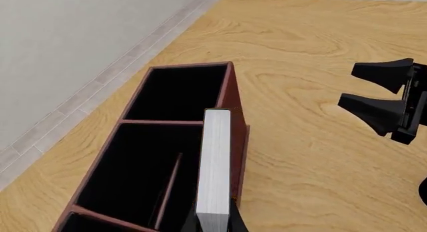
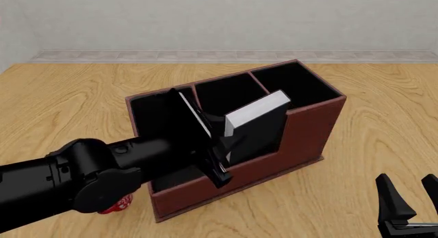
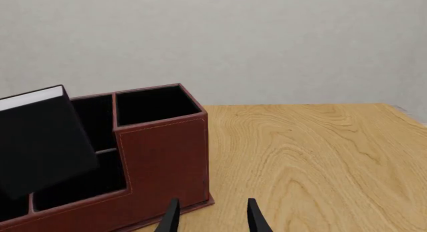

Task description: Pick up the book and place it in the back compartment of the caddy.

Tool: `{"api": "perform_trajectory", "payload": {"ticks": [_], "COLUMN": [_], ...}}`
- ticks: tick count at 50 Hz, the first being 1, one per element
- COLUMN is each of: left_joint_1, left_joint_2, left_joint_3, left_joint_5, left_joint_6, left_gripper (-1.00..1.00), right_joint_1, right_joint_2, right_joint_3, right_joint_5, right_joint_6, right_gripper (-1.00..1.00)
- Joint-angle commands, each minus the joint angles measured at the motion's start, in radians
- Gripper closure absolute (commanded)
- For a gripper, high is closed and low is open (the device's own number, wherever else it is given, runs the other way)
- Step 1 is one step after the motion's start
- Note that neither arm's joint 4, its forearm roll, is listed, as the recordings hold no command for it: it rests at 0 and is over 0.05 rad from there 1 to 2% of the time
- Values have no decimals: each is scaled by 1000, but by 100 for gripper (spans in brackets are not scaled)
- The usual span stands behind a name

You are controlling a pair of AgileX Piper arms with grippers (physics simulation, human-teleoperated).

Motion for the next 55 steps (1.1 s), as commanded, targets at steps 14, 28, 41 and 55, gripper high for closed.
{"api": "perform_trajectory", "payload": {"ticks": [14,28,41,55], "left_joint_1": [21,42,58,74], "left_joint_2": [78,112,127,139], "left_joint_3": [-7,-13,3,11], "left_joint_5": [-77,-112,-139,-150], "left_joint_6": [14,6,-4,-2], "left_gripper": [100,100,100,100], "right_joint_1": [0,0,0,0], "right_joint_2": [0,0,0,0], "right_joint_3": [0,0,0,0], "right_joint_5": [0,0,0,0], "right_joint_6": [0,0,0,0], "right_gripper": [-100,-100,-100,-100]}}
